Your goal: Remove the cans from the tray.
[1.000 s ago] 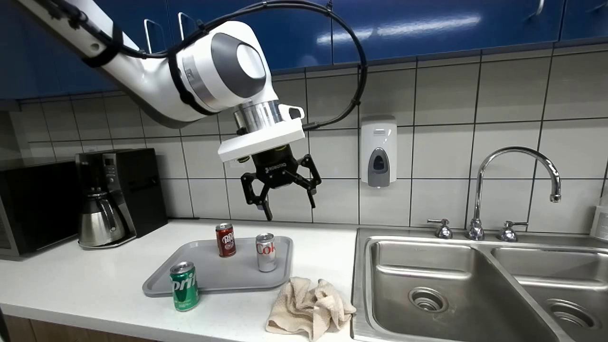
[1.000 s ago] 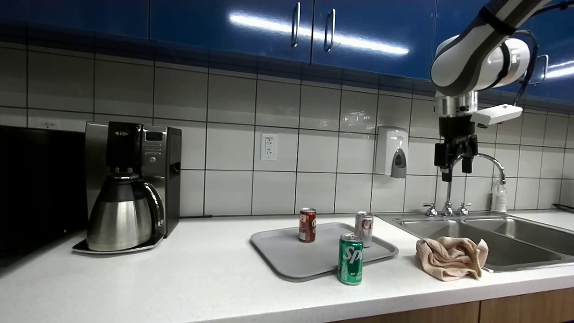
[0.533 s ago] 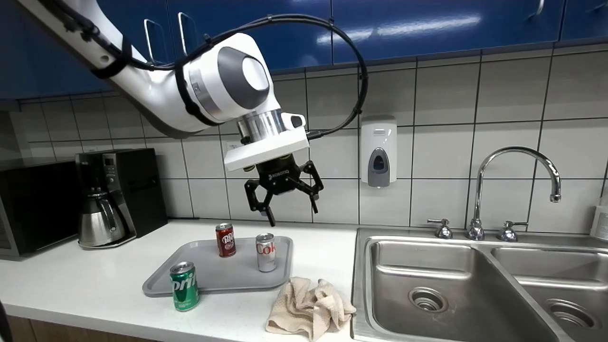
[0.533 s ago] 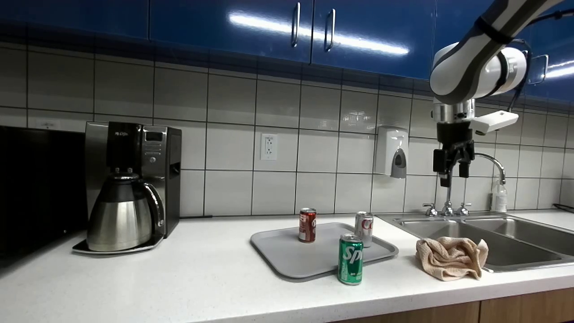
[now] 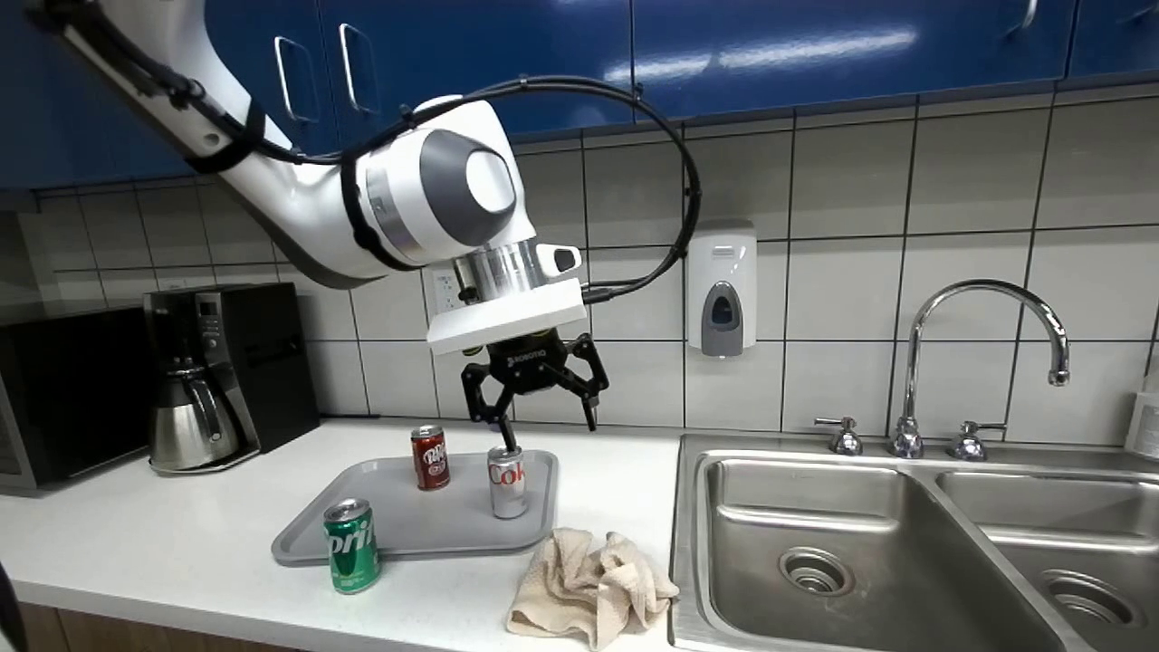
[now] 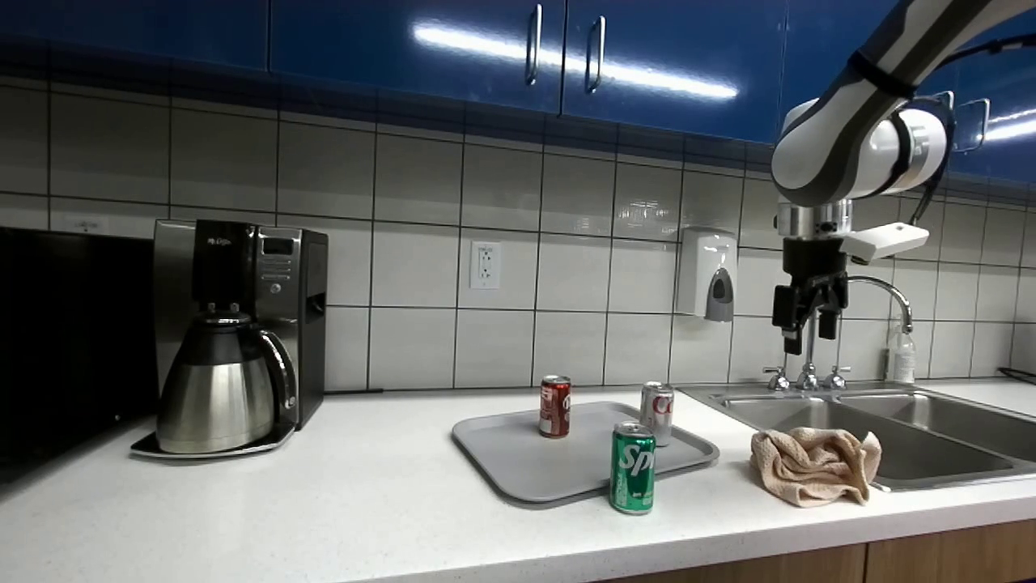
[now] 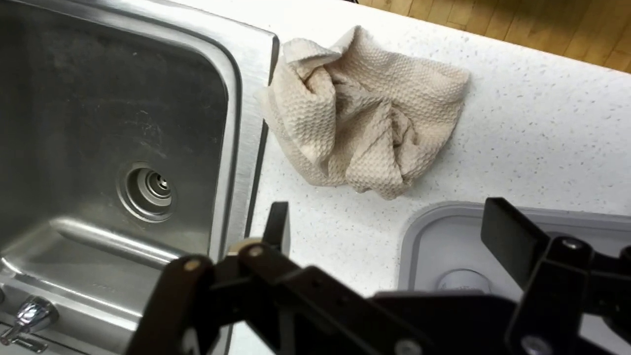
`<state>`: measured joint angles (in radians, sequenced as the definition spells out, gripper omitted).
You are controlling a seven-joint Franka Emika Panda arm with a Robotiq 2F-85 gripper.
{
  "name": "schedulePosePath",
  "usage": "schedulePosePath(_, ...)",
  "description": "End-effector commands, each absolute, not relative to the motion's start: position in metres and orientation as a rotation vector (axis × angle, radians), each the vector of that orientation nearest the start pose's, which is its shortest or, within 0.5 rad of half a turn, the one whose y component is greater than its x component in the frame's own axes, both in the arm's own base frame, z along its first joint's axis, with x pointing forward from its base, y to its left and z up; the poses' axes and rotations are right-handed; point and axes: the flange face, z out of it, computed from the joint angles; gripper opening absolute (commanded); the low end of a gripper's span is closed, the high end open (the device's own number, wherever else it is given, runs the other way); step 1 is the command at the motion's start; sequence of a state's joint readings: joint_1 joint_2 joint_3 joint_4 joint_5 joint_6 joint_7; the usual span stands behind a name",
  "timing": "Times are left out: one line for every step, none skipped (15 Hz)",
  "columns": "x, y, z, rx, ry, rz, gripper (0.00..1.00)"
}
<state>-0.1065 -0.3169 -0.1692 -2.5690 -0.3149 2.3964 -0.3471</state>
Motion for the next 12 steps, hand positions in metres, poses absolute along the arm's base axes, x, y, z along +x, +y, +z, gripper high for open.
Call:
schedulePosePath(0.423,-0.109,0.373,-3.256,-0.533,-0.162,1.0)
schedulePosePath(0.425,-0.105,0.369,-3.243,-0.539,-0.159,1.0)
schedulePosePath(0.427,-0.099,0.364,-3.229,-0.548,-0.159,1.0)
schedulePosePath(0.429,-0.095,0.361,-3.22,-0.565,-0.155,1.0)
schedulePosePath(0.432,-0.089,0.356,-3.211,-0.577,-0.15,1.0)
schedulePosePath(0.435,-0.085,0.352,-3.203,-0.587,-0.147,1.0)
schedulePosePath(0.438,-0.08,0.347,-3.196,-0.6,-0.14,1.0)
schedulePosePath(0.441,-0.076,0.343,-3.19,-0.606,-0.134,1.0)
schedulePosePath(0.444,-0.072,0.339,-3.186,-0.611,-0.131,1.0)
schedulePosePath(0.447,-0.069,0.335,-3.182,-0.617,-0.128,1.0)
schedulePosePath(0.45,-0.065,0.33,-3.178,-0.624,-0.125,1.0)
schedulePosePath(0.452,-0.062,0.326,-3.177,-0.629,-0.132,1.0)
